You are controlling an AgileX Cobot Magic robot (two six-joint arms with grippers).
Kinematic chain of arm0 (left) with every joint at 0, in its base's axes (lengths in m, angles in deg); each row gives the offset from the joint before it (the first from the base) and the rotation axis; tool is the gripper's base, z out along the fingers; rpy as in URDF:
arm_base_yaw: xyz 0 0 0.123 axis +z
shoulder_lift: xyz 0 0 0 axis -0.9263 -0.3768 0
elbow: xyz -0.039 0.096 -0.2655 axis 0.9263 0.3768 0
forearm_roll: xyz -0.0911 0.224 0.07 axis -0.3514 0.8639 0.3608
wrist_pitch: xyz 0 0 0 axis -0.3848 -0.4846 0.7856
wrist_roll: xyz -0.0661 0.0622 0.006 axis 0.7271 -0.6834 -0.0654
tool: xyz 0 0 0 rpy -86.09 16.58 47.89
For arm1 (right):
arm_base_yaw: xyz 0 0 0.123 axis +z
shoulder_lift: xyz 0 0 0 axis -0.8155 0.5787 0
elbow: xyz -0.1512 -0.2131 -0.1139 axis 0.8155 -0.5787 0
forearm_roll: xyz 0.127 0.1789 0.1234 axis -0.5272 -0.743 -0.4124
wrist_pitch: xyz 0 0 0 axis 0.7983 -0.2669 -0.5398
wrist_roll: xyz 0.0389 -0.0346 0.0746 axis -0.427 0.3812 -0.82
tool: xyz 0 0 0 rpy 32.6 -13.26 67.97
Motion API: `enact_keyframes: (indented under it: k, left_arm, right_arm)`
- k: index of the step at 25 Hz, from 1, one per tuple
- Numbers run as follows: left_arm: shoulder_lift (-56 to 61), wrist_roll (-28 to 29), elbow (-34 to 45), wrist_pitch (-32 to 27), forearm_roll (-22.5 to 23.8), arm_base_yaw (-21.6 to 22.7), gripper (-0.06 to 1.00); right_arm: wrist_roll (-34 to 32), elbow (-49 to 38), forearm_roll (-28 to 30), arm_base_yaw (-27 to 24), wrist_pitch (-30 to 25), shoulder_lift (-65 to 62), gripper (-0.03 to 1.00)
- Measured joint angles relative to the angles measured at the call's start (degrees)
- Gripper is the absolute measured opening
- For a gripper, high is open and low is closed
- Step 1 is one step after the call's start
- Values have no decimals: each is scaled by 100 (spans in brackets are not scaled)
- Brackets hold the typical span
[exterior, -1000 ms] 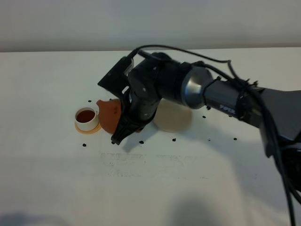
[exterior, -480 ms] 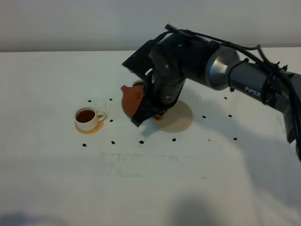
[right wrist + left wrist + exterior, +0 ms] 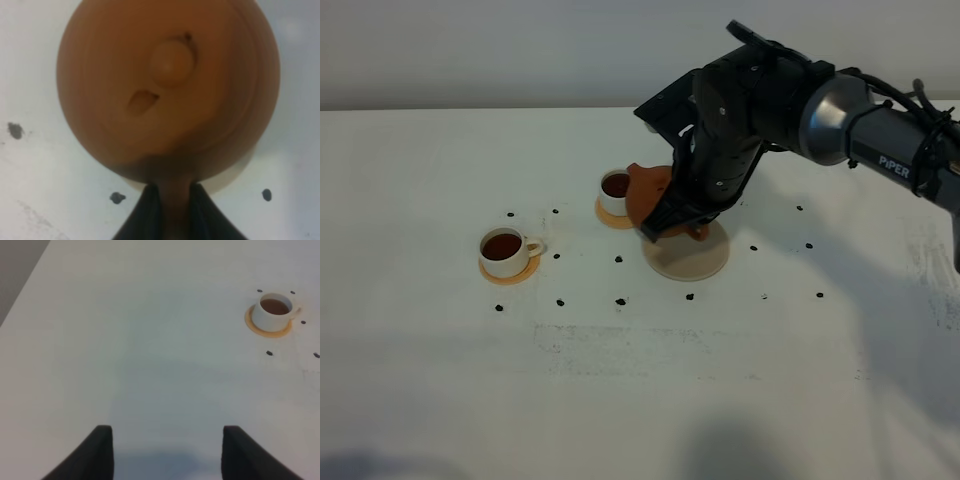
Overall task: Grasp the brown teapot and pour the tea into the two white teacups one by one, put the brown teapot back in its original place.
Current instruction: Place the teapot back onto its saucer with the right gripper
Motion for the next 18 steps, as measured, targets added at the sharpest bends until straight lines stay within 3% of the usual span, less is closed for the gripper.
enact_keyframes:
  k: [18]
  left_arm:
    - [0, 0, 0, 0, 0, 0, 50]
  right_arm:
    - [-59, -1067, -260, -172, 847, -489, 9]
